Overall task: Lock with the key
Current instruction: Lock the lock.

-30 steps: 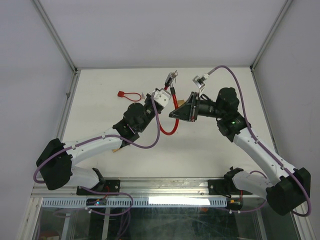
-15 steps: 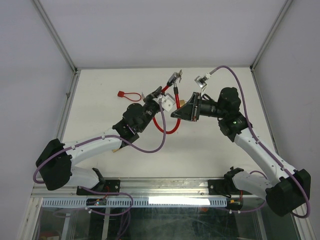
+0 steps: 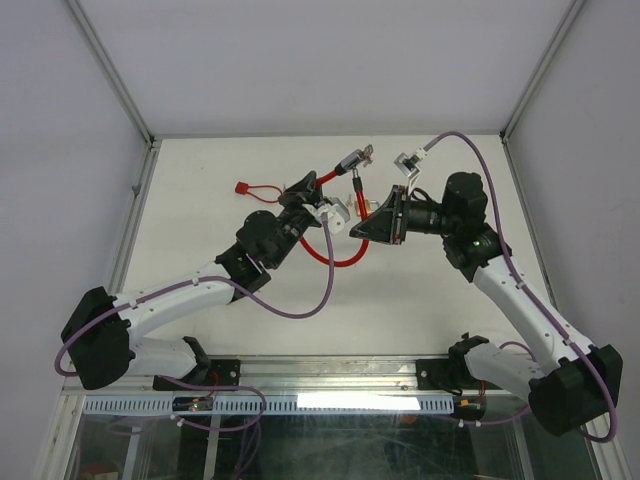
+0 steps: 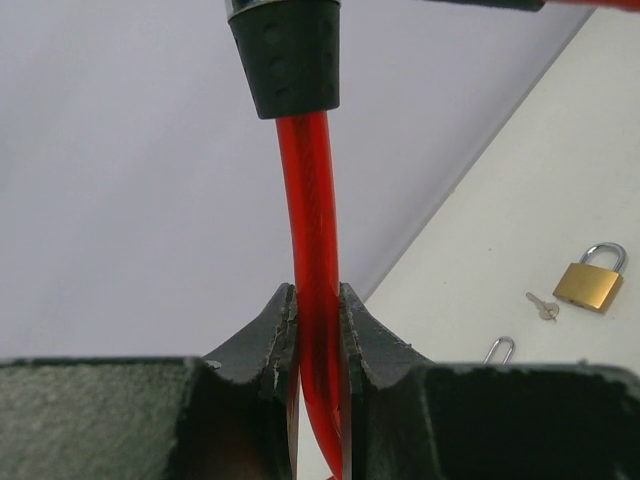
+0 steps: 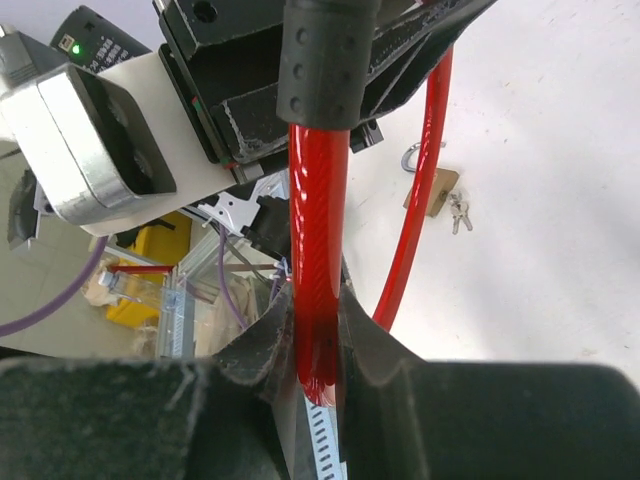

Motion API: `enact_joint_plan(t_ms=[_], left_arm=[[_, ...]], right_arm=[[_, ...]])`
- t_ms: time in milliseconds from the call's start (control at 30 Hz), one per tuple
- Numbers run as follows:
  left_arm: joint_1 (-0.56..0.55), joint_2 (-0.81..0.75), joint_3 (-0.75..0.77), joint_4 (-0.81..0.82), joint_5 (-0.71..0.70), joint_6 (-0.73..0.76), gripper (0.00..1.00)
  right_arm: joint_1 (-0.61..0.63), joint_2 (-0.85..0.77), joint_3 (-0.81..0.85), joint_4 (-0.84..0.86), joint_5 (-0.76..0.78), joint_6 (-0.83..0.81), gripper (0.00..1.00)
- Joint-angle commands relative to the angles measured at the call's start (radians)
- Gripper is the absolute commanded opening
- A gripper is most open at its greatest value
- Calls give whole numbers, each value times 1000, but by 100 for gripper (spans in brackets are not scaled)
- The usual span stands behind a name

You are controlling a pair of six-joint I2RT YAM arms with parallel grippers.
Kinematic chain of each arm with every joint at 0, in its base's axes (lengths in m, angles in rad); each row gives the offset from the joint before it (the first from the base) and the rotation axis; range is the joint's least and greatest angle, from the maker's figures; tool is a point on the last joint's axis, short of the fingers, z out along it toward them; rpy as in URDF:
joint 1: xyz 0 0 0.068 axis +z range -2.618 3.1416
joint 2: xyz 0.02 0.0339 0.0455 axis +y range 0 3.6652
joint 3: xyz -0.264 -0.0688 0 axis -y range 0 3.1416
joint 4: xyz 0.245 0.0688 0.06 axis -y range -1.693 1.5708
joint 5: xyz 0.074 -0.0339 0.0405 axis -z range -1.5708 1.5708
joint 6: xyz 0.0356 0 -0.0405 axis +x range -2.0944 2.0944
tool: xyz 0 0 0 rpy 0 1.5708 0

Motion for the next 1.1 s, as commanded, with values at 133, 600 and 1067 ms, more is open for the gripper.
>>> enact_joint_plan(t_ms=[133, 600, 1067], left_arm=[[2, -67, 13, -37, 58, 95, 0], [26, -91, 26, -176, 168, 68, 0], [84, -145, 67, -347, 345, -7, 0]], right_arm=[[-50, -50, 70, -64, -65, -120, 0], [-77, -19, 185, -244, -110, -356, 0], [-131, 19, 338, -566, -116, -683, 0]])
